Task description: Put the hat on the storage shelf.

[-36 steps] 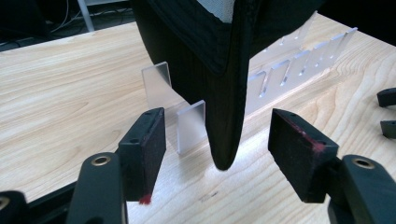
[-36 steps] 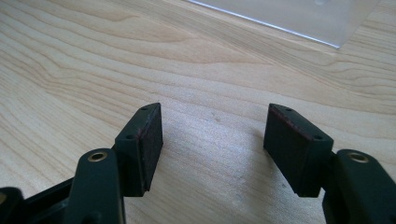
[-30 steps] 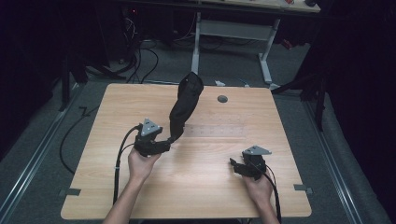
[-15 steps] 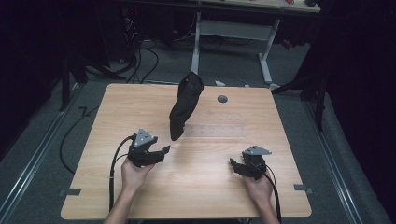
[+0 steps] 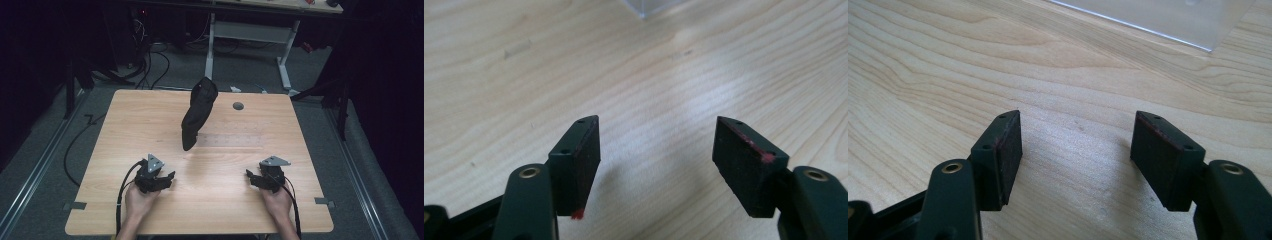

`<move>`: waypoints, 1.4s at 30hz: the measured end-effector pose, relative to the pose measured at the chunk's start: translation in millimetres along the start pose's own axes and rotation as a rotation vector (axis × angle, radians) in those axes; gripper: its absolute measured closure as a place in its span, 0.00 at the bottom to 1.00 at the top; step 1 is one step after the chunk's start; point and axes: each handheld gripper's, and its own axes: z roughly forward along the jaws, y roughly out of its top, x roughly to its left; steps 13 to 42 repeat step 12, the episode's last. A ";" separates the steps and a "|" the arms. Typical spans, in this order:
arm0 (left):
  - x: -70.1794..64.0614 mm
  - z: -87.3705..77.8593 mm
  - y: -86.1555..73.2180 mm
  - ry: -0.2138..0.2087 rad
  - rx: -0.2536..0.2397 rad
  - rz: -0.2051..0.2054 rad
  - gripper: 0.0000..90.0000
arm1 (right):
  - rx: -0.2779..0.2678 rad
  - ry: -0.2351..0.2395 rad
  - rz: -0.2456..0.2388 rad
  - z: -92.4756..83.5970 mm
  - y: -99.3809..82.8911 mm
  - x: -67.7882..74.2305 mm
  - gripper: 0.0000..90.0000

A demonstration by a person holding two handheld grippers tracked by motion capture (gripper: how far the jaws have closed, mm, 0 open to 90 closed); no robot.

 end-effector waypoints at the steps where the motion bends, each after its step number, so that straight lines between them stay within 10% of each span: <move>1: 1.1 1.1 -2.6 0.008 0.004 0.005 0.40 | 0.000 0.000 -0.002 0.0 0.0 -0.1 0.42; 6: 5.5 2.1 -4.2 0.011 -0.001 -0.043 0.37 | 0.000 0.000 -0.002 0.1 0.0 -0.1 0.42; 42: 5.8 2.3 -4.2 0.015 -0.001 -0.043 0.35 | 0.000 0.000 -0.002 0.1 0.0 0.0 0.42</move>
